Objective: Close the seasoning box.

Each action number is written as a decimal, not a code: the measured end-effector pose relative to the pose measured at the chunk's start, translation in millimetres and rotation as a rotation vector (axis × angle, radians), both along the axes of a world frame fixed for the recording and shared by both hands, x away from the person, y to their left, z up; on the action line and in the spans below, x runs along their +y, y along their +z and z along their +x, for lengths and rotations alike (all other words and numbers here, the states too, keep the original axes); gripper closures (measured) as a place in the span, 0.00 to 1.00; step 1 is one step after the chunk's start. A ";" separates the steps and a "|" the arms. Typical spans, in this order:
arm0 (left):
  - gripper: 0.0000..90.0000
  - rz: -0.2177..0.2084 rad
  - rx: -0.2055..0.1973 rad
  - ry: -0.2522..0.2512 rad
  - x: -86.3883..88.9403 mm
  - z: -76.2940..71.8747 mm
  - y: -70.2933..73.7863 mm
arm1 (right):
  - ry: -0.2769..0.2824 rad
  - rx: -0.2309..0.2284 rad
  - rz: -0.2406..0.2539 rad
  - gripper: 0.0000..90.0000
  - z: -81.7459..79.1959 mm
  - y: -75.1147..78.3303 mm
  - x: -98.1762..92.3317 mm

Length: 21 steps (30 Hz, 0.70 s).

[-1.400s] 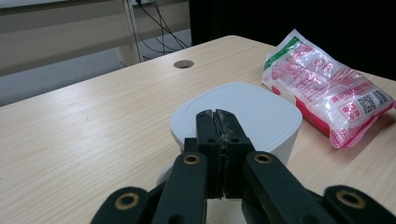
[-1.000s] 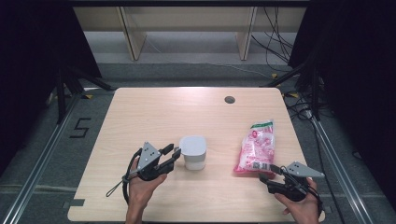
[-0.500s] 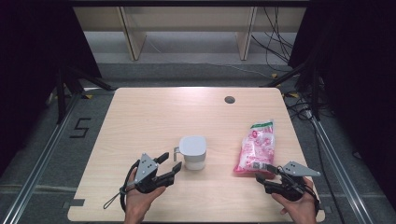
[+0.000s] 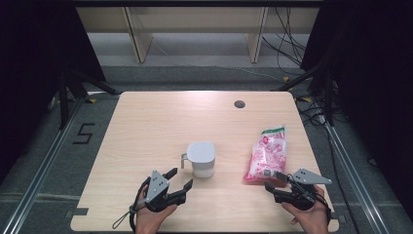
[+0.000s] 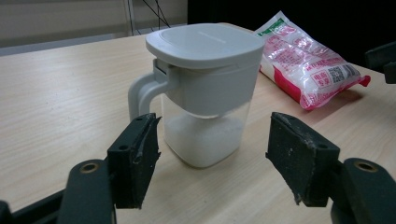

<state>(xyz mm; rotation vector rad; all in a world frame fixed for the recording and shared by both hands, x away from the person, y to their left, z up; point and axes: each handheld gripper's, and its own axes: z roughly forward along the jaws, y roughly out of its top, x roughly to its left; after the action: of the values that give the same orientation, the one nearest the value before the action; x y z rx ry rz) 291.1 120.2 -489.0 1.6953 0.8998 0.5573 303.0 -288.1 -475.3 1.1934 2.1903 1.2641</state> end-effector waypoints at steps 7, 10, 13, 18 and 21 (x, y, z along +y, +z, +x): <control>0.35 0.005 0.026 -0.029 -7.4 -8.5 -10.2 | 0.010 0.003 -0.014 0.44 0.0 -1.2 1.6; 0.34 -0.004 0.055 -0.024 -12.4 -13.5 -14.5 | 0.024 -0.004 -0.017 0.44 0.4 -2.6 2.1; 0.34 0.007 0.058 -0.037 -15.1 -16.1 -19.1 | 0.013 0.008 -0.019 0.44 -2.3 -3.7 4.0; 0.34 0.008 0.064 -0.050 -18.9 -20.8 -24.4 | 0.039 0.012 -0.052 0.44 -6.0 -5.9 2.3; 0.34 0.029 0.062 -0.067 -20.3 -22.3 -26.4 | 0.037 0.019 -0.058 0.44 -8.8 -7.1 2.8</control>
<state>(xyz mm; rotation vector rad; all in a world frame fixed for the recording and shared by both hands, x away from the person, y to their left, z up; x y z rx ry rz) 268.8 99.9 -515.4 1.7703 0.8795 0.4767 294.3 -285.3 -482.4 1.1525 2.2570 1.2003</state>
